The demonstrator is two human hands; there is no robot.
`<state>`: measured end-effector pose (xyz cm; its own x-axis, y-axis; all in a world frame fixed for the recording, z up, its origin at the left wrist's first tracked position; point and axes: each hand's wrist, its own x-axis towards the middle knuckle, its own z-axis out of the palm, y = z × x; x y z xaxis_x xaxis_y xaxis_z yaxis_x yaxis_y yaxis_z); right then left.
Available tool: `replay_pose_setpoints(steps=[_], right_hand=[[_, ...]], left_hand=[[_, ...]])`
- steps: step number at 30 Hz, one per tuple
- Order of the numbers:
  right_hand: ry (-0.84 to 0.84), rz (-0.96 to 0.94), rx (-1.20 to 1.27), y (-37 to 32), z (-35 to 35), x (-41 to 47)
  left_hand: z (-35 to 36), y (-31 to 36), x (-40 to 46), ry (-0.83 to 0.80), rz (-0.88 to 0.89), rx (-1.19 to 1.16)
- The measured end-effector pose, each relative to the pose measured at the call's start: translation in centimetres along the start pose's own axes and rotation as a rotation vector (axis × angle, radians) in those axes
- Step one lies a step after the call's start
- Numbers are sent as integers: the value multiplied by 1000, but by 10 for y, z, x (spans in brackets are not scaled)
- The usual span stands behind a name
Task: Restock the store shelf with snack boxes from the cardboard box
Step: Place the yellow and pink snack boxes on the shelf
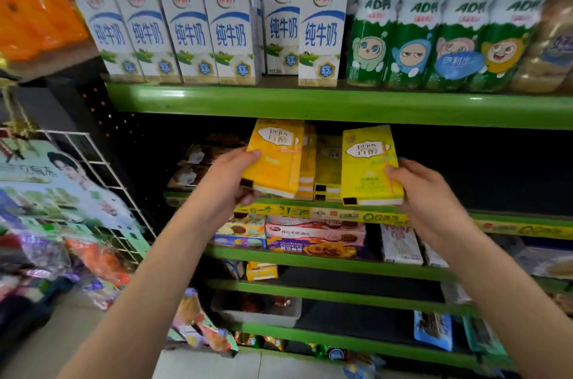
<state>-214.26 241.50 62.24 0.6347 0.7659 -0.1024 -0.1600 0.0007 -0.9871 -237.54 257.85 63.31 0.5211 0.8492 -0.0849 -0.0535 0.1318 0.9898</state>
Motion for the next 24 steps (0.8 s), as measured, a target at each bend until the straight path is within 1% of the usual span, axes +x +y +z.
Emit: replay_pose_setpoints(steps=[3,6,8,10,12,14,17,19,21,24], right_hand=[[26,-14,-56,-10,12,36],[37,-29,-157,-14,24,69],[43,-33,-299,-13,32,83],[30,-55,-459,-12,40,87],[22,-90,-672,-10,42,86],[27,-109,-818,-8,39,85],[-7,-115,-911,-7,37,81],[-40,-99,-950,-4,36,79],[-49,-91,-943,-1,35,81],[-46,-88,-923,0,34,82]], left_hand=[[3,15,30,-44,6,77],[11,24,55,-4,18,156],[19,26,69,34,22,212],[26,23,77,49,7,316],[29,18,82,64,16,440],[27,17,85,85,69,625],[23,15,86,56,159,940],[21,12,84,63,170,1042],[22,8,83,80,167,1091],[25,5,84,46,160,1006]])
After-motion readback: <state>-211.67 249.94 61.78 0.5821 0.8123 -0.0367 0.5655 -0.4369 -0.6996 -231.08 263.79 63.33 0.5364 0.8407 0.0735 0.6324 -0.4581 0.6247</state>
